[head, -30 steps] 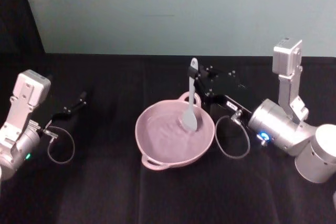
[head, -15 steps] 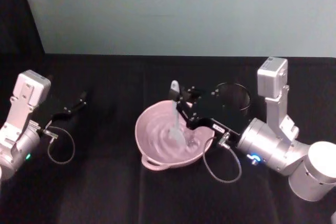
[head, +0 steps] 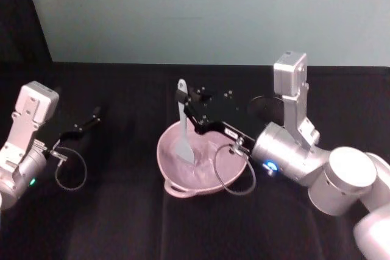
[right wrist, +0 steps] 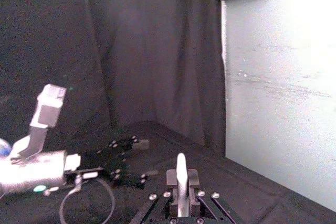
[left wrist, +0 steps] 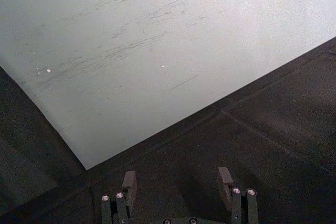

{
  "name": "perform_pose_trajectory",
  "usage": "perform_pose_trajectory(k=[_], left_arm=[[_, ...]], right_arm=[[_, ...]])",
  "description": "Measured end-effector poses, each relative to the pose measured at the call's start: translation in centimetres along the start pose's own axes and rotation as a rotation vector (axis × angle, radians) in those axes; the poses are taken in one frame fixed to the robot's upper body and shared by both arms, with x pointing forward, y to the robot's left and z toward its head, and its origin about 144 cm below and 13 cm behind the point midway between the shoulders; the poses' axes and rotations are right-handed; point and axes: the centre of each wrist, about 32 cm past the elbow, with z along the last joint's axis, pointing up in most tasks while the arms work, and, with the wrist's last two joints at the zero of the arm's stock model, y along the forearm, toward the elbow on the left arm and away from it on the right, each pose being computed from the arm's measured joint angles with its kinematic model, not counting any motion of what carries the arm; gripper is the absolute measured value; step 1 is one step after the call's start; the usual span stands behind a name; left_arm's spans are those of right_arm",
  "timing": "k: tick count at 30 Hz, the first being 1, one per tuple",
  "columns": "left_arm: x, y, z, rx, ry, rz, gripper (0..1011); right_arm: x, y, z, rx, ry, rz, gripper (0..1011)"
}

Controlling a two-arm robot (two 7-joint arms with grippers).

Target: Use the one hand to pick up the spoon and stir the clear water in the bowl.

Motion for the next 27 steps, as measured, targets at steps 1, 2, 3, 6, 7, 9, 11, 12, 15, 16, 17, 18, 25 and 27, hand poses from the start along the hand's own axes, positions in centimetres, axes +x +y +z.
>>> perform_pose_trajectory(k=[1,2,3,6,7,9,11,12,15,16,17,18,25,27], left_arm=[[0.0,0.0,0.0,0.000,0.000,0.000,1011],[0.0,0.0,0.0,0.000,0.000,0.000,1011],[0.0,0.0,0.0,0.000,0.000,0.000,1011],[0.0,0.0,0.0,0.000,0.000,0.000,1011],[0.0,0.0,0.0,0.000,0.000,0.000,1011],[0.0,0.0,0.0,0.000,0.000,0.000,1011],[0.0,0.0,0.0,0.000,0.000,0.000,1011],[0.0,0.0,0.0,0.000,0.000,0.000,1011],[0.0,0.0,0.0,0.000,0.000,0.000,1011],[0.0,0.0,0.0,0.000,0.000,0.000,1011],[0.0,0.0,0.0,0.000,0.000,0.000,1011],[0.0,0.0,0.0,0.000,0.000,0.000,1011],[0.0,0.0,0.0,0.000,0.000,0.000,1011],[0.0,0.0,0.0,0.000,0.000,0.000,1011]], right_arm=[[0.3,0.4,-0.1,0.005,0.010,-0.008,121],[0.5,0.6,-0.2,0.006,0.015,-0.013,121],[0.7,0.8,-0.2,0.008,0.019,-0.016,121],[1.6,1.4,-0.5,0.015,0.038,-0.043,121],[1.8,1.5,-0.6,0.015,0.040,-0.050,121],[2.1,1.6,-0.6,0.018,0.044,-0.063,121],[2.6,1.4,-0.7,0.021,0.049,-0.083,121],[2.7,1.4,-0.6,0.023,0.050,-0.089,121],[3.2,0.9,-0.5,0.029,0.052,-0.112,121],[3.3,0.6,-0.5,0.030,0.051,-0.121,121],[3.4,0.4,-0.4,0.032,0.050,-0.125,121],[3.5,0.3,-0.4,0.033,0.050,-0.127,121],[3.8,-1.6,0.0,0.018,0.033,-0.151,121],[3.6,-2.3,0.2,0.009,0.024,-0.149,121]])
